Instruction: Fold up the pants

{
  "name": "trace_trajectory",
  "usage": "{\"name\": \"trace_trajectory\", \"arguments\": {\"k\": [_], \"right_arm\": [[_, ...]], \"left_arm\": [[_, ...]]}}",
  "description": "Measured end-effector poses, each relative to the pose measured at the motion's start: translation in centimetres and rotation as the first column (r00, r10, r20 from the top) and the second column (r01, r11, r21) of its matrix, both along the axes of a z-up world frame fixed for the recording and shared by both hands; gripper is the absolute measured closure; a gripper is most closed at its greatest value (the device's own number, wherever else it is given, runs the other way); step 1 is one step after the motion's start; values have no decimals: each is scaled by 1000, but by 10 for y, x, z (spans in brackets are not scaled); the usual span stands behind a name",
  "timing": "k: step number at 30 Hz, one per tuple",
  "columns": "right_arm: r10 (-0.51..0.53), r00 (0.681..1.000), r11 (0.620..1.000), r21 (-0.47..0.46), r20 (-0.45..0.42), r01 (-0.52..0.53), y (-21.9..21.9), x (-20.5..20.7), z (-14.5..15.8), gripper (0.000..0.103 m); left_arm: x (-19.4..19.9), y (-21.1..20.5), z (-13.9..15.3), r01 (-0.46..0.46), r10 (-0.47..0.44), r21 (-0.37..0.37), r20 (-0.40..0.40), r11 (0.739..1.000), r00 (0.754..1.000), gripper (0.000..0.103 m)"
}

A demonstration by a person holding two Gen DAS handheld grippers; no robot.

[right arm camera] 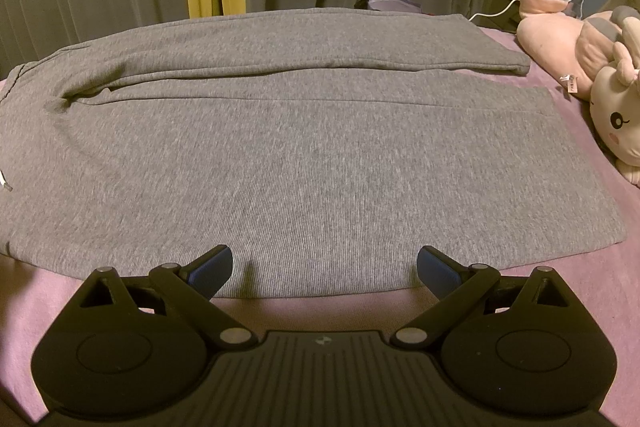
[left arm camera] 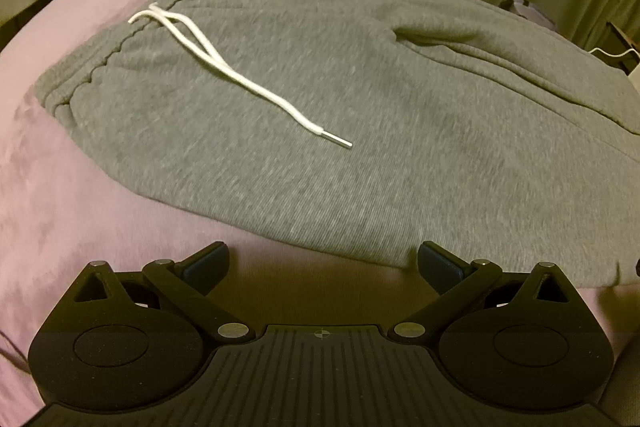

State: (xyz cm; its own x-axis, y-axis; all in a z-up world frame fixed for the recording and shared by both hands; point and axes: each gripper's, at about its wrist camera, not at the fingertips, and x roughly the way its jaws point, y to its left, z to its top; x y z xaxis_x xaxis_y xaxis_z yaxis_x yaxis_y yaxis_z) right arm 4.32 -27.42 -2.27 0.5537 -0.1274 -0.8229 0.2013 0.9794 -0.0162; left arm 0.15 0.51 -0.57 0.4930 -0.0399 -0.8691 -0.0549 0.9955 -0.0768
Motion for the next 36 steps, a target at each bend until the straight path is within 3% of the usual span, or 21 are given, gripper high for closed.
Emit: {"name": "trace_trajectory", "arguments": {"k": [36], "right_arm": [[0, 1000, 1000, 2, -1, 0, -1, 0, -1, 4]], "left_arm": [[0, 3, -2, -12, 12, -18, -15, 1000, 1000, 0]]}}
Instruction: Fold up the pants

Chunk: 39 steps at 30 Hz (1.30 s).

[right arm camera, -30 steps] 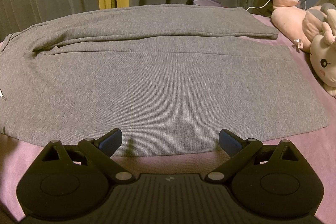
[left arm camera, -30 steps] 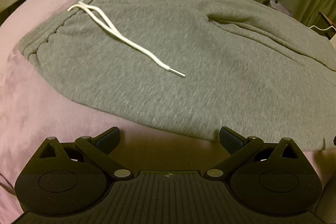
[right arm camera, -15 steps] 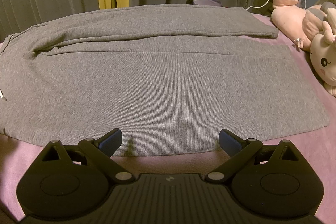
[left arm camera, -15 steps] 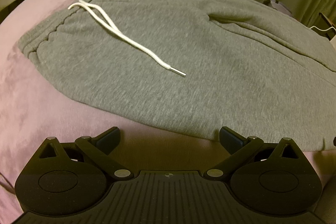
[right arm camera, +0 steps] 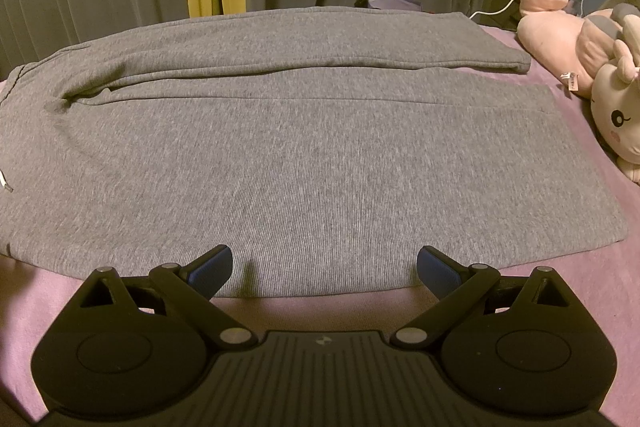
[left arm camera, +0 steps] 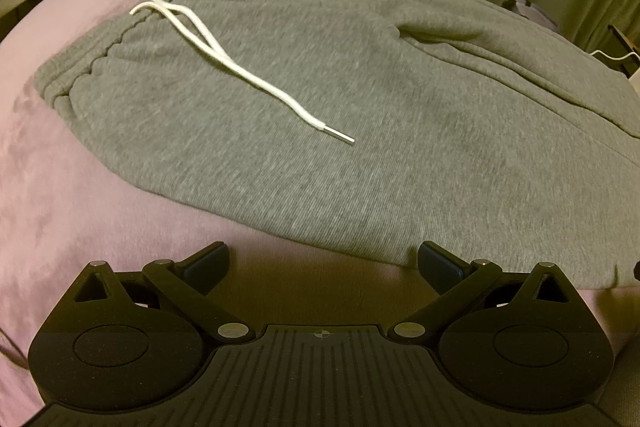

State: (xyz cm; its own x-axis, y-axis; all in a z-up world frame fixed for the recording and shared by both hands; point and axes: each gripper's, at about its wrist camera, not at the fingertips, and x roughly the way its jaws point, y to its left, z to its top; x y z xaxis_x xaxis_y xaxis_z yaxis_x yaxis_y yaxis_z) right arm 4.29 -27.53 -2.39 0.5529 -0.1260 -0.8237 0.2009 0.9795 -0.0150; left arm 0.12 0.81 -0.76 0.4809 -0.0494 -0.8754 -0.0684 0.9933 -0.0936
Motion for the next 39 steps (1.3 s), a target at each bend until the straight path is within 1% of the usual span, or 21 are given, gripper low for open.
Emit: {"name": "trace_trajectory", "arguments": {"k": [24, 39], "right_arm": [[1, 1000, 1000, 3, -1, -1, 1, 0, -3, 4], [-4, 1000, 1000, 31, -8, 4, 0, 0, -3, 4]], "left_arm": [[3, 2, -1, -5, 5, -2, -22, 1000, 1000, 0], [6, 4, -3, -22, 21, -7, -50, 1000, 999, 0]]}}
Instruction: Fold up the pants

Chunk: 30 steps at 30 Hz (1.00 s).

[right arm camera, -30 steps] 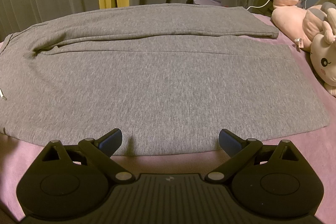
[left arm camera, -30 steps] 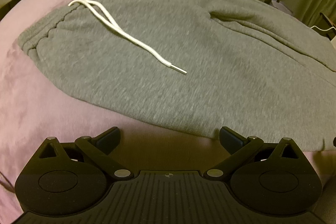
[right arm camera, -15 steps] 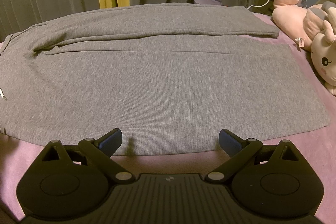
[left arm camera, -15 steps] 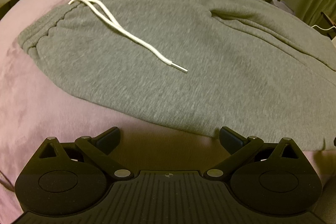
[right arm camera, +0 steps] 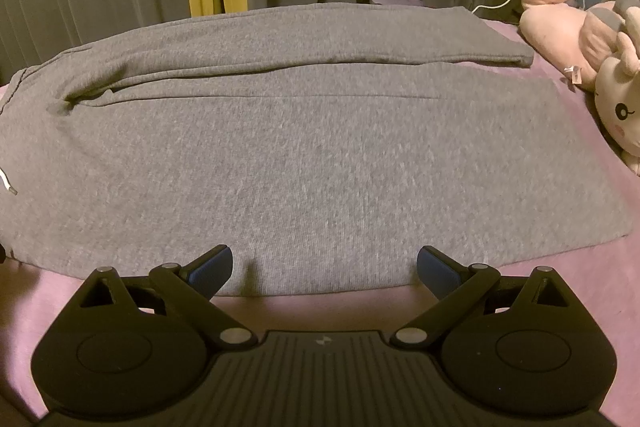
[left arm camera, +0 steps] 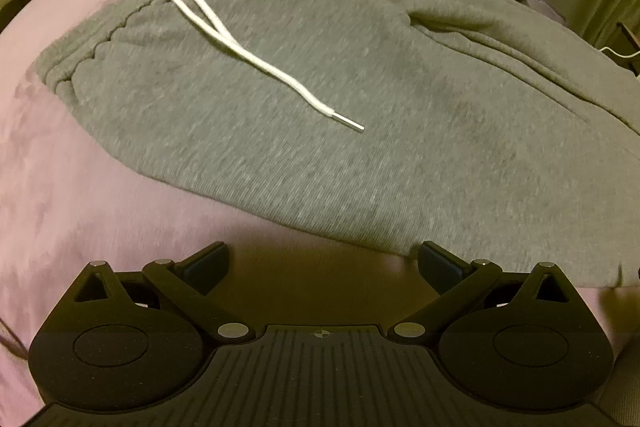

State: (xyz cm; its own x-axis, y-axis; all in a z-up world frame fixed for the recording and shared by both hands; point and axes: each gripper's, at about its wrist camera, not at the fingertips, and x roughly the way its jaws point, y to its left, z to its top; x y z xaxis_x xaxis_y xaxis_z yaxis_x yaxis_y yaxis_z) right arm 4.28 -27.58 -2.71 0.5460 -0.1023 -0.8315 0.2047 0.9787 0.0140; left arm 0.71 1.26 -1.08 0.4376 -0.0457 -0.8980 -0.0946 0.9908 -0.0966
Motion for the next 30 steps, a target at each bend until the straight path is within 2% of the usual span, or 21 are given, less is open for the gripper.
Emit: {"name": "trace_trajectory", "arguments": {"k": [8, 20, 24, 27, 30], "right_arm": [[-8, 1000, 999, 33, -18, 9, -5, 3, -1, 4], [-40, 998, 995, 91, -51, 45, -14, 9, -7, 4], [-62, 997, 987, 143, -45, 68, -25, 12, -8, 4], [-108, 993, 977, 180, -38, 113, -43, 24, -10, 4], [-174, 984, 968, 176, -39, 178, -63, 42, -17, 4]], "left_arm": [[0, 3, 1, -15, 14, -23, -5, 1000, 1000, 0], [6, 10, -4, -54, 51, -63, -54, 997, 997, 0], [8, 13, 5, -80, 78, -42, -51, 996, 996, 0], [17, 15, 22, -132, 132, -16, -14, 991, 991, 0], [36, 21, 46, -236, 239, -60, 38, 970, 970, 0]]}}
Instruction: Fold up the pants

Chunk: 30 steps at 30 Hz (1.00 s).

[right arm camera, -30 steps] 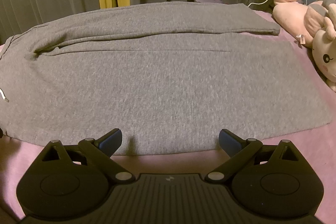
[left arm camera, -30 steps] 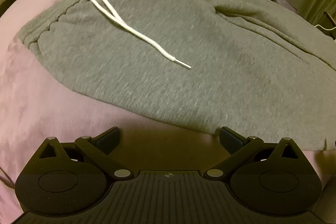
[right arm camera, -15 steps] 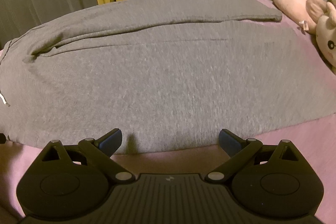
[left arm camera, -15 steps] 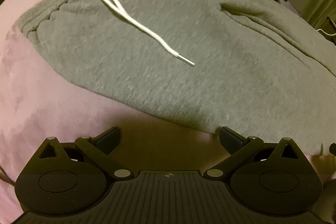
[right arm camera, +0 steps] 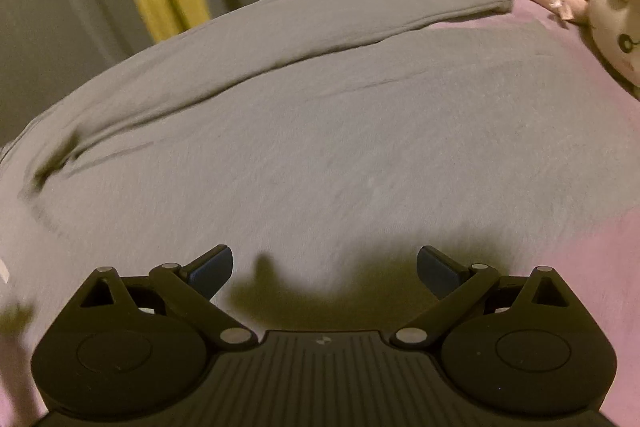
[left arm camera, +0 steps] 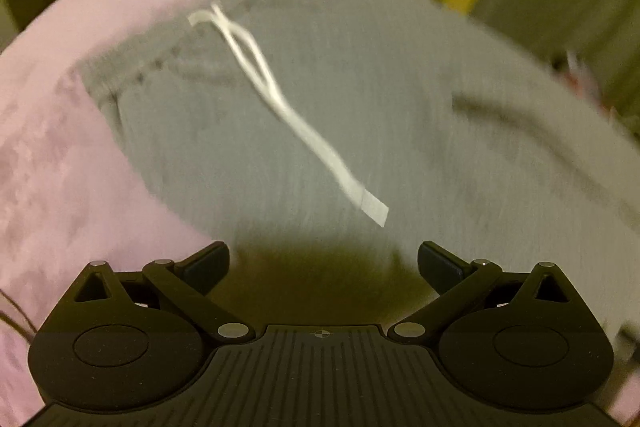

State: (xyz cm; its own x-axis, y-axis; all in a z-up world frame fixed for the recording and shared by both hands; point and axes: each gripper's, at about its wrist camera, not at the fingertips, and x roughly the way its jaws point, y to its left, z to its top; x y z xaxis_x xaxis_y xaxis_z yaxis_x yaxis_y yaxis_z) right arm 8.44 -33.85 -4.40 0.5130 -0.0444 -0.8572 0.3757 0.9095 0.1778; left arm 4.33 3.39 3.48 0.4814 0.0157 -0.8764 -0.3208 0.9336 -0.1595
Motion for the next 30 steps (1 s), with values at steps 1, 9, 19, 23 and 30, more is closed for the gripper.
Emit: {"name": "trace_trajectory", "arguments": {"k": [1, 9, 19, 23, 30], "right_arm": [[-18, 1000, 1000, -2, -6, 18, -7, 7, -4, 4], [-193, 981, 969, 150, -34, 196, -58, 24, -37, 4], [-151, 987, 988, 6, -51, 151, -59, 65, -27, 4], [-180, 981, 984, -2, 70, 180, -73, 129, 4, 6], [-280, 956, 958, 82, 84, 273, -109, 288, -4, 53]], "left_arm": [[7, 2, 8, -39, 40, -20, 30, 999, 999, 0], [77, 30, -4, -316, 323, -69, 168, 946, 931, 0], [96, 104, -48, -561, 527, 39, 294, 827, 797, 0], [89, 124, -50, -635, 591, -12, 376, 773, 713, 0], [104, 108, -62, -618, 518, 122, 436, 777, 736, 0]]}}
